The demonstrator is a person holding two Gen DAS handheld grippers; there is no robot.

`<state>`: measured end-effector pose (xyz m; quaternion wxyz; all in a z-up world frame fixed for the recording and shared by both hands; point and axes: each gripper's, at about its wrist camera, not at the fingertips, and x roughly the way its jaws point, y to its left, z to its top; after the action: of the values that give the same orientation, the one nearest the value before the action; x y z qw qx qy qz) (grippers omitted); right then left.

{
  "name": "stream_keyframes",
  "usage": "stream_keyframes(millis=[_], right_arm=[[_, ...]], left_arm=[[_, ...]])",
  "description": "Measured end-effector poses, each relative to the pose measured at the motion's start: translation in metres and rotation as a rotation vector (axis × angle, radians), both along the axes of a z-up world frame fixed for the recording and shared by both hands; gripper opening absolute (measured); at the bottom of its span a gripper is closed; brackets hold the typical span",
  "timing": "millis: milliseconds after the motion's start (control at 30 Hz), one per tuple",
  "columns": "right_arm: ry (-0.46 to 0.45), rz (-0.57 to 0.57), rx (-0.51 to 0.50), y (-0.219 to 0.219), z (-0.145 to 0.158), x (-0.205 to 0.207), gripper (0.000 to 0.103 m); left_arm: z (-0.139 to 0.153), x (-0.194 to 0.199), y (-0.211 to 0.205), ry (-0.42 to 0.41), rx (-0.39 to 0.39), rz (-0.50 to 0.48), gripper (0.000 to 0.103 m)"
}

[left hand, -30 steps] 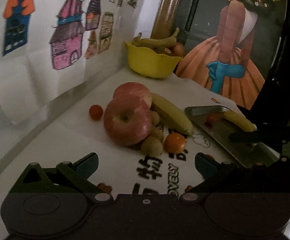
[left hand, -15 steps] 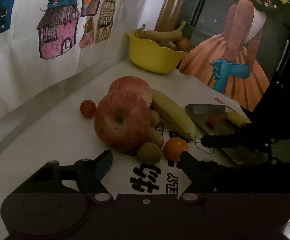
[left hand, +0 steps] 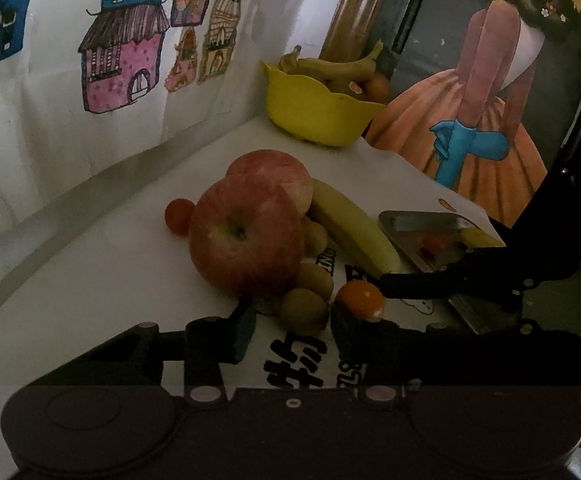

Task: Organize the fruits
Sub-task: 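Grasp the mandarin orange with the right gripper while the left gripper grasps a brown kiwi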

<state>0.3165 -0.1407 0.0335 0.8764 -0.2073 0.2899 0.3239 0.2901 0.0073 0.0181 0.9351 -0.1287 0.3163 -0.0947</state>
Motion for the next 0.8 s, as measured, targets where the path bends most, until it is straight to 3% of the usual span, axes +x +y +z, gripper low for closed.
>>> stream_keyframes(millis=[167, 233, 300, 800], right_arm=[[0.015, -0.004, 0.016, 0.004, -0.001, 0.005, 0.044], [0.025, -0.007, 0.024, 0.004, -0.002, 0.005, 0.038], [0.029, -0.016, 0.030, 0.004, -0.002, 0.005, 0.037], [-0.004, -0.027, 0.028, -0.005, 0.002, -0.027, 0.036]], left_arm=[[0.000, 0.002, 0.000, 0.004, -0.006, 0.006, 0.041], [-0.001, 0.002, -0.001, 0.007, -0.009, 0.004, 0.035], [-0.002, 0.002, -0.001, 0.012, -0.007, -0.002, 0.030], [0.005, -0.024, -0.006, -0.012, 0.036, -0.053, 0.029]])
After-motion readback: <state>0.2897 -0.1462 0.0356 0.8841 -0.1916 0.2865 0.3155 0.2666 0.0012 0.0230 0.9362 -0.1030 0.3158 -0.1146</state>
